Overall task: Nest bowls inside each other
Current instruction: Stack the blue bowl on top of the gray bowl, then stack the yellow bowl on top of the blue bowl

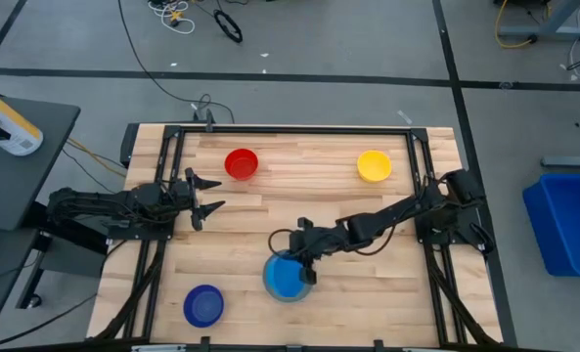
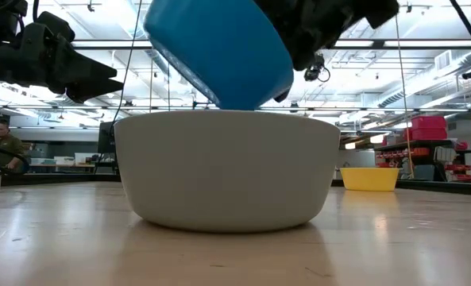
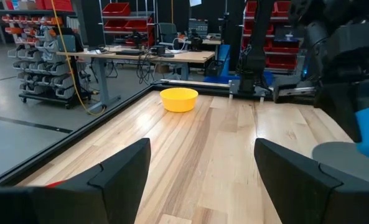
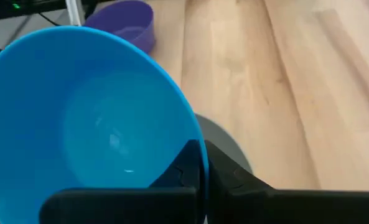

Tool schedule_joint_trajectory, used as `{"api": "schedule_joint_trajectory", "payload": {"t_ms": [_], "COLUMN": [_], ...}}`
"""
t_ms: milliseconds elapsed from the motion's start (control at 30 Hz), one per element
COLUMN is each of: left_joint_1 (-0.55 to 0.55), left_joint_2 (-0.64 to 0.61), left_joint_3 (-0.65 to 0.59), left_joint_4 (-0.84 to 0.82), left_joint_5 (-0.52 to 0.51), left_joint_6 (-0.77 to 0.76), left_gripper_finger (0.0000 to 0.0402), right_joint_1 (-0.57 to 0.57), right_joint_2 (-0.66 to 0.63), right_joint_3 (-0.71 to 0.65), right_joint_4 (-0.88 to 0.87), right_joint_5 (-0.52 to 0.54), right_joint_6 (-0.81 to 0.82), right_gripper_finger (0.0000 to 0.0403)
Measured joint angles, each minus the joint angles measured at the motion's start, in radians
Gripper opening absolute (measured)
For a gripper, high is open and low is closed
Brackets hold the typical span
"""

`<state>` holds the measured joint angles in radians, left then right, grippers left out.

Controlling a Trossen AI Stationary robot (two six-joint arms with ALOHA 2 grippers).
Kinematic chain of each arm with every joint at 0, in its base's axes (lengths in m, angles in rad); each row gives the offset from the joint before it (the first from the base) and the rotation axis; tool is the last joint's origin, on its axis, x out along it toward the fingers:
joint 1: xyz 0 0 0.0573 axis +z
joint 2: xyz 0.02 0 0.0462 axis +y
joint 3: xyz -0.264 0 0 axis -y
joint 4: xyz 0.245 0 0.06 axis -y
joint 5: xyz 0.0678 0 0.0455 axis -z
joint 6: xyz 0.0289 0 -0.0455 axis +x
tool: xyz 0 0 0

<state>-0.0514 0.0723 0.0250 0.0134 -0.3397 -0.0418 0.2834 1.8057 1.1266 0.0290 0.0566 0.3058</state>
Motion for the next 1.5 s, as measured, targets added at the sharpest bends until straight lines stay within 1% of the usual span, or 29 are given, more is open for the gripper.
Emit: {"api": "schedule_joint_trajectory", "payload": {"t_ms": [167, 300, 533, 633, 767, 900, 1033, 1133, 1400, 1500], "left_joint_1": [0.000, 0.000, 0.000, 0.000, 0.000, 0.000, 0.000, 0.000, 0.000, 0.000], "left_joint_2": [0.000, 0.000, 0.000, 0.000, 0.000, 0.000, 0.000, 0.000, 0.000, 0.000], "left_joint_3": [0.000, 0.000, 0.000, 0.000, 0.000, 0.000, 0.000, 0.000, 0.000, 0.000], "left_joint_4": [0.000, 0.000, 0.000, 0.000, 0.000, 0.000, 0.000, 0.000, 0.000, 0.000], "left_joint_5": [0.000, 0.000, -0.003, -0.005, -0.006, -0.007, -0.007, -0.007, -0.005, -0.005], "left_joint_6": [0.000, 0.000, 0.001, 0.002, 0.003, 0.005, 0.005, 0.005, 0.005, 0.005], "left_gripper_finger": [0.0294, 0.0294, 0.0294, 0.0294, 0.0294, 0.0294, 0.0294, 0.0294, 0.0294, 0.0294], "right_joint_1": [-0.032, -0.060, -0.087, -0.087, -0.083, -0.073, -0.067, -0.067, -0.081, -0.083], "right_joint_2": [0.000, 0.000, 0.000, 0.002, 0.041, 0.092, 0.108, 0.108, 0.108, 0.108], "right_joint_3": [0.013, 0.013, 0.013, 0.013, 0.016, 0.050, 0.077, 0.091, 0.101, 0.101], "right_joint_4": [-0.069, -0.126, -0.161, -0.168, -0.153, -0.192, -0.215, -0.214, -0.235, -0.241], "right_joint_5": [-0.087, -0.126, -0.209, -0.216, -0.226, -0.226, -0.228, -0.228, -0.225, -0.224], "right_joint_6": [0.057, 0.084, 0.123, 0.132, 0.149, 0.146, 0.129, 0.121, 0.123, 0.120], "right_gripper_finger": [0.0001, 0.0001, 0.0001, 0.0001, 0.0001, 0.0001, 0.0004, 0.0027, 0.0141, 0.0173]}}
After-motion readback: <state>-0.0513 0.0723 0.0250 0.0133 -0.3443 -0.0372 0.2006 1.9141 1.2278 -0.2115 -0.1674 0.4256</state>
